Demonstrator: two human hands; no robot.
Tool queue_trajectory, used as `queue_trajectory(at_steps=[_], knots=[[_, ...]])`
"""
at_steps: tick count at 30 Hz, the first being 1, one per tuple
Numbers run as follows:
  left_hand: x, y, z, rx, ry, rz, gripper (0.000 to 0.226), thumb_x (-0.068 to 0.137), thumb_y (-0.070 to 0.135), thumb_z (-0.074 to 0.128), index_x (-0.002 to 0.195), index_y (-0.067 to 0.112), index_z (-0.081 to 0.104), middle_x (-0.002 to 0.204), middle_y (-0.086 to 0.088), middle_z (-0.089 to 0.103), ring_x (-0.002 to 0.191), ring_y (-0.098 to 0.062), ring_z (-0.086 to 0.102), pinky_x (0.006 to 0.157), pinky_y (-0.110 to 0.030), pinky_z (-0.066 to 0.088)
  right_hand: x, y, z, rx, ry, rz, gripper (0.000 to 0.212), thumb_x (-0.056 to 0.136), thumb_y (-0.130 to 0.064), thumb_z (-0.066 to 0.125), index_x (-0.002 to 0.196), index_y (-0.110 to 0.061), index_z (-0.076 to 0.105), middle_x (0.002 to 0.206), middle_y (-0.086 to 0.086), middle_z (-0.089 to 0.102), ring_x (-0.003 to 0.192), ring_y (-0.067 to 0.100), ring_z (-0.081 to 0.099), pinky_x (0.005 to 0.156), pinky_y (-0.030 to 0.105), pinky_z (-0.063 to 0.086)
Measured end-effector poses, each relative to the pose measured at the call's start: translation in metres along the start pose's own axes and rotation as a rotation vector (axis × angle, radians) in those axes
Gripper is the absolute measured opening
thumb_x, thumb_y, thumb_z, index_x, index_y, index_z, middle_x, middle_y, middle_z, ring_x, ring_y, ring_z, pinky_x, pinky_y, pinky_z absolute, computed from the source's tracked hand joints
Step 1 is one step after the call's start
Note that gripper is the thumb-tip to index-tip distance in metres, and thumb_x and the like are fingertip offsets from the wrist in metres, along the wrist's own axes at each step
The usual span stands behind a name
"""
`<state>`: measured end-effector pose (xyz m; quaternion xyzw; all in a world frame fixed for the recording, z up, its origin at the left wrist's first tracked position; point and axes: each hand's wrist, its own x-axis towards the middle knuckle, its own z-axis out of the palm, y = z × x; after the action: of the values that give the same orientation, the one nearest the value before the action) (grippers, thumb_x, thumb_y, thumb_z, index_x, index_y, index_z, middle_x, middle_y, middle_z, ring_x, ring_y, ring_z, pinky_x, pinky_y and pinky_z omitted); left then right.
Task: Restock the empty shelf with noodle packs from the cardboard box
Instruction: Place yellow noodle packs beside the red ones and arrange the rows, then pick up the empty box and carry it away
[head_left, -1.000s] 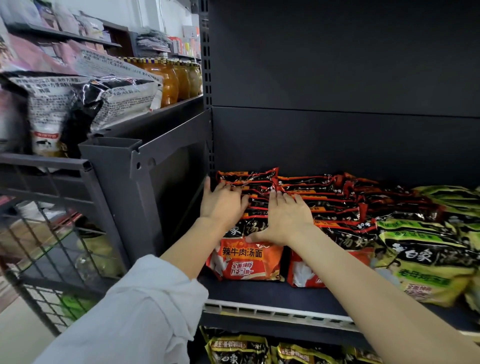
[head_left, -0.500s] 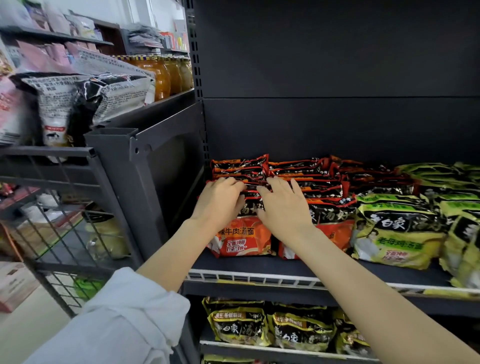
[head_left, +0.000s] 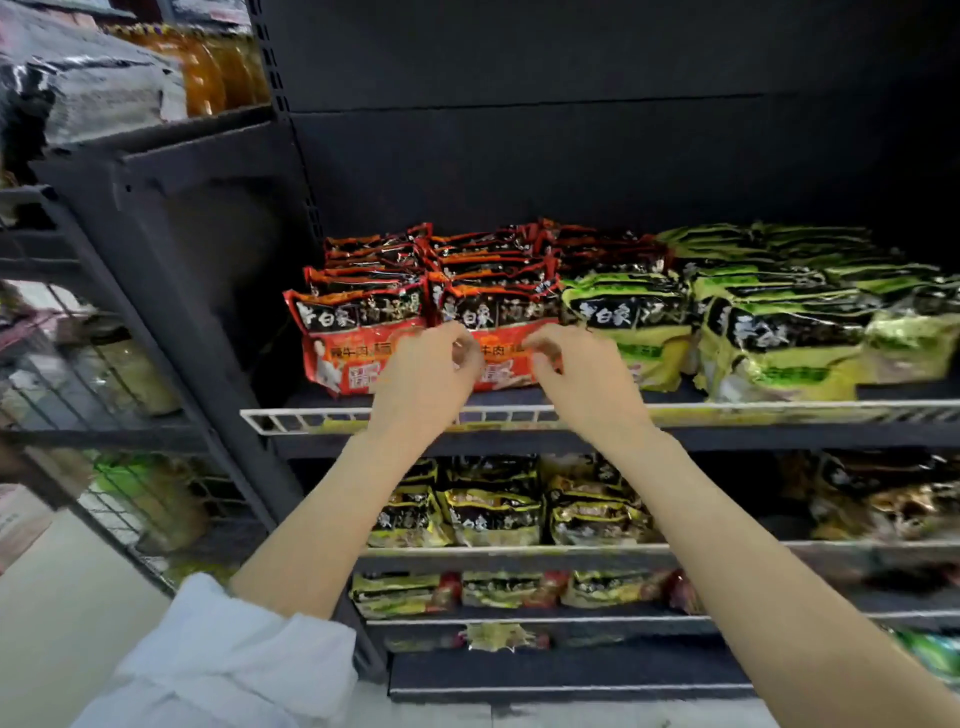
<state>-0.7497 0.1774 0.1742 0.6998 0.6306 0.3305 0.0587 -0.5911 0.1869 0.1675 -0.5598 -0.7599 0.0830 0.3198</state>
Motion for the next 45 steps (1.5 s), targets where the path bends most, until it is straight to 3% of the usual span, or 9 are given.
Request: queue_trajectory(at_steps=[2, 7, 13, 17, 23, 30, 36, 40, 45], knots=[[-0.022, 0.023, 0.013, -0.042, -0.038, -0.006, 0.018, 0.094, 0.024, 0.051, 0.103, 0.017, 0.065, 0.091, 0.005, 0.063, 0.082, -0.016, 0.063, 0.071, -0.030, 0.053, -0.032, 0.017, -0.018, 0.021, -0.031, 0.048, 0.024, 0.096, -0.020, 0.048, 0.114, -0.017, 0.063, 0.089, 0.003, 0.069, 0.068, 0.018, 0.063, 0.069, 0.039, 0.055], [-0.089, 0.090, 0.071, -0.216, -0.235, 0.030, 0.018, 0.096, 0.024, 0.050, 0.096, 0.014, 0.065, 0.087, -0.003, 0.071, 0.079, -0.018, 0.067, 0.076, -0.040, 0.057, -0.140, 0.073, -0.066, 0.004, -0.050, 0.232, 0.023, 0.095, -0.026, 0.051, 0.112, -0.019, 0.065, 0.094, -0.001, 0.067, 0.087, 0.020, 0.064, 0.074, 0.037, 0.055], [-0.198, 0.190, 0.163, -0.286, -0.448, 0.119, 0.019, 0.092, 0.017, 0.054, 0.108, 0.014, 0.065, 0.106, -0.002, 0.064, 0.093, -0.018, 0.060, 0.078, -0.025, 0.043, -0.302, 0.152, -0.116, -0.119, -0.071, 0.557, 0.020, 0.092, -0.020, 0.050, 0.103, -0.015, 0.067, 0.092, 0.008, 0.070, 0.087, 0.028, 0.063, 0.077, 0.039, 0.054], [-0.262, 0.254, 0.211, -0.313, -0.591, 0.158, 0.019, 0.089, 0.016, 0.057, 0.107, 0.015, 0.063, 0.108, -0.005, 0.063, 0.098, -0.022, 0.060, 0.090, -0.034, 0.049, -0.396, 0.202, -0.156, -0.178, -0.101, 0.736, 0.021, 0.091, -0.012, 0.049, 0.097, -0.004, 0.068, 0.094, 0.013, 0.069, 0.091, 0.032, 0.063, 0.078, 0.040, 0.052], [-0.312, 0.346, 0.283, -0.169, -0.763, 0.331, 0.026, 0.089, 0.016, 0.054, 0.114, 0.009, 0.059, 0.116, -0.012, 0.060, 0.109, -0.029, 0.056, 0.091, -0.041, 0.047, -0.468, 0.294, -0.205, -0.286, -0.088, 0.841, 0.032, 0.090, -0.026, 0.050, 0.120, -0.021, 0.057, 0.109, 0.007, 0.054, 0.111, 0.031, 0.048, 0.077, 0.037, 0.044], [-0.321, 0.431, 0.378, 0.071, -0.882, 0.414, 0.052, 0.092, 0.018, 0.052, 0.141, 0.013, 0.035, 0.144, -0.008, 0.039, 0.130, -0.028, 0.039, 0.104, -0.044, 0.039, -0.483, 0.398, -0.243, -0.169, -0.187, 0.893, 0.064, 0.092, -0.021, 0.056, 0.144, -0.009, 0.022, 0.141, 0.014, 0.036, 0.130, 0.032, 0.032, 0.099, 0.043, 0.038], [-0.317, 0.471, 0.424, 0.242, -0.851, 0.486, 0.082, 0.088, -0.006, 0.046, 0.152, 0.023, 0.003, 0.161, 0.001, -0.003, 0.147, -0.024, 0.006, 0.118, -0.043, 0.020, -0.475, 0.450, -0.245, -0.123, -0.346, 0.875, 0.043, 0.096, -0.032, 0.043, 0.131, -0.009, 0.036, 0.117, 0.017, 0.059, 0.105, 0.038, 0.058, 0.075, 0.040, 0.042], [-0.313, 0.478, 0.435, 0.347, -0.830, 0.513, 0.097, 0.079, -0.020, 0.042, 0.152, 0.028, -0.002, 0.160, 0.002, -0.009, 0.148, -0.023, -0.002, 0.120, -0.043, 0.009, -0.473, 0.458, -0.239, -0.084, -0.447, 0.822, 0.018, 0.094, -0.008, 0.042, 0.108, -0.005, 0.052, 0.110, 0.016, 0.061, 0.098, 0.037, 0.060, 0.074, 0.039, 0.046], [-0.322, 0.472, 0.427, 0.422, -0.693, 0.532, 0.097, 0.081, -0.014, 0.052, 0.151, 0.031, 0.002, 0.160, 0.000, -0.006, 0.148, -0.023, -0.005, 0.118, -0.043, 0.000, -0.499, 0.447, -0.267, -0.055, -0.419, 0.774, 0.012, 0.092, -0.011, 0.044, 0.081, -0.005, 0.044, 0.080, 0.009, 0.052, 0.073, 0.031, 0.048, 0.063, 0.032, 0.037]])
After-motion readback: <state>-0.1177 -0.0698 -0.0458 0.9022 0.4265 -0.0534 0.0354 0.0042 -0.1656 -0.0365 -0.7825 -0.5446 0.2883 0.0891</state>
